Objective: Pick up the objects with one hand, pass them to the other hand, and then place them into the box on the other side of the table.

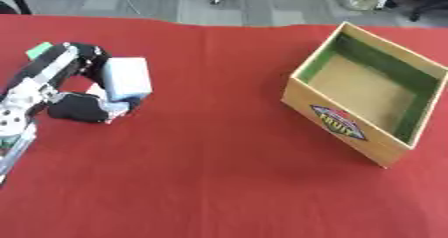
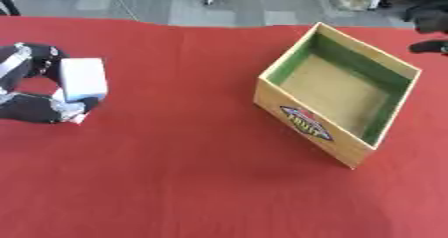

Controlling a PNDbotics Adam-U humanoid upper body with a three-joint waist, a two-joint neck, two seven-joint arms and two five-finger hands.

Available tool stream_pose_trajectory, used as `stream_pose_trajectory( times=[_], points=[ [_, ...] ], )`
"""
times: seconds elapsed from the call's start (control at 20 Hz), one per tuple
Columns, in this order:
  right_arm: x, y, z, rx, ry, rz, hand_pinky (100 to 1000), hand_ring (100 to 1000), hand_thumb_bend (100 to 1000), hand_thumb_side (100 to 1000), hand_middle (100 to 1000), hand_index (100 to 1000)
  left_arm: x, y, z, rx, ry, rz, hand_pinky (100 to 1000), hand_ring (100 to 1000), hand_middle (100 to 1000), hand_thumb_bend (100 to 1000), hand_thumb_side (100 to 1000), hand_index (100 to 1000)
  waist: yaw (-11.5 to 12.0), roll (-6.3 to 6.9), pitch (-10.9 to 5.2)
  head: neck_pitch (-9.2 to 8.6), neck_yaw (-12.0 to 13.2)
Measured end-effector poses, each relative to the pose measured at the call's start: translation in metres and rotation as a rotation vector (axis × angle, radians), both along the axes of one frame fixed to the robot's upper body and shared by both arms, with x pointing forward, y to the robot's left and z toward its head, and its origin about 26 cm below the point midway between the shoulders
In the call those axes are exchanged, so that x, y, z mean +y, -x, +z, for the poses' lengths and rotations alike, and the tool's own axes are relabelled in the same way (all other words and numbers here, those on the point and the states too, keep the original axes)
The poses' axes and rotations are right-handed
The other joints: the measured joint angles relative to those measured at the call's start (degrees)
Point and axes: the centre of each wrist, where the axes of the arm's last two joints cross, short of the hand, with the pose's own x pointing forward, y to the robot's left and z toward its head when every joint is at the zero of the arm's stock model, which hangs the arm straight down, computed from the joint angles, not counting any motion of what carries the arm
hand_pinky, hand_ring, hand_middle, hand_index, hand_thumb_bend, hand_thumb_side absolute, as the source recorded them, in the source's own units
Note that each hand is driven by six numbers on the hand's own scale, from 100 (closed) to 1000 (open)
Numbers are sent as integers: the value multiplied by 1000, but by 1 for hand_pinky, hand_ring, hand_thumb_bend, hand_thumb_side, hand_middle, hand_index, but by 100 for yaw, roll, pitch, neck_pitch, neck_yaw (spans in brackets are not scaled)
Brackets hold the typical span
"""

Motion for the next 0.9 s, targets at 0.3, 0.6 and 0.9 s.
stream_pose_trajectory(
  times=[0.3, 0.6, 0.9],
  points=[
    [-2, -14, 5, 19, 24, -1, 862, 999, 100, 431, 850, 922, -21, -6, -2, -10, 18, -56, 693, 476, 366, 100, 100, 451, 228, -5, 39, -32, -224],
    [-4, -25, 11, 23, 40, -5, 862, 999, 100, 425, 850, 921, -40, -10, 2, -28, 34, -115, 691, 473, 361, 100, 100, 451, 472, -38, 96, -84, -488],
    [-4, -31, 15, 20, 60, -6, 862, 997, 100, 421, 849, 919, -63, -14, -1, -23, 46, -180, 690, 470, 358, 100, 100, 452, 567, -68, 103, -106, -711]
  ],
)
